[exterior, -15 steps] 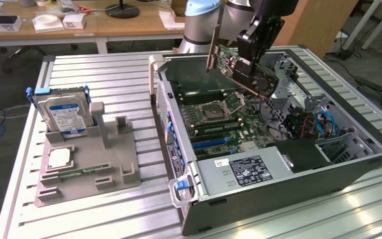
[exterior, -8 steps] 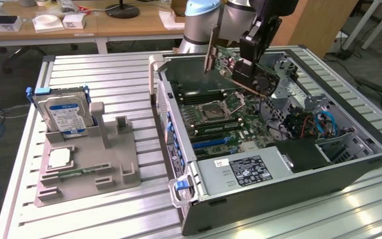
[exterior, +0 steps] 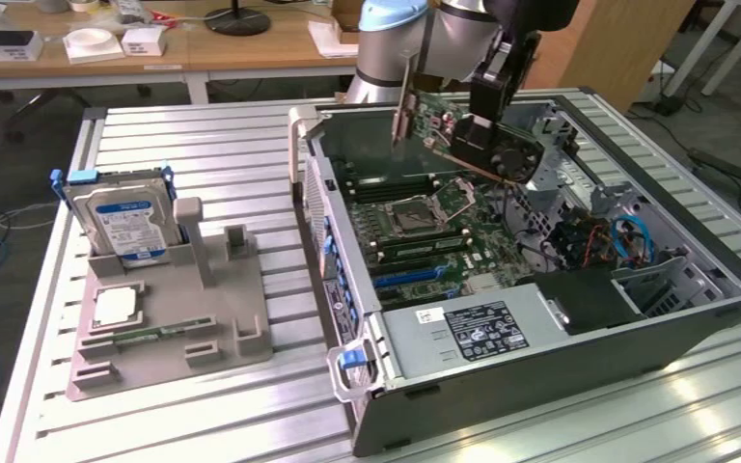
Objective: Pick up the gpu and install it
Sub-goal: 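Insert the gpu into the slot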
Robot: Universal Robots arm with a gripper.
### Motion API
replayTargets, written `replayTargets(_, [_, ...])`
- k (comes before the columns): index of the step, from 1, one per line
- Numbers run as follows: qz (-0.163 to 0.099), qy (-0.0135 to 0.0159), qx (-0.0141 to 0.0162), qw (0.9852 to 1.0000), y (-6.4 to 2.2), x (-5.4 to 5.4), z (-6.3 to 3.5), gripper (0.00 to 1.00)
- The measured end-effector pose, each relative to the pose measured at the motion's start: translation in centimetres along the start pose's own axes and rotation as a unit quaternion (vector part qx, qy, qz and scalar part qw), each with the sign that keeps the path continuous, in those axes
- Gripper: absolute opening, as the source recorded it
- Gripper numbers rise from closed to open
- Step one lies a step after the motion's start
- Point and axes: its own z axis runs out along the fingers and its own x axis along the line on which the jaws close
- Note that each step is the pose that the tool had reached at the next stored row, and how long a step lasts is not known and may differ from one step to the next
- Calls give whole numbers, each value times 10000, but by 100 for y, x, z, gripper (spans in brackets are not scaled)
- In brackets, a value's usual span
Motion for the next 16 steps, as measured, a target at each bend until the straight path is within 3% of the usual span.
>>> replayTargets(4, [-321, 1, -3, 9995, 0, 0, 0, 26])
replayTargets(9, [-732, 2, -6, 9973, 0, 0, 0, 26])
replayTargets(16, [-1330, 3, -11, 9911, 0, 0, 0, 26])
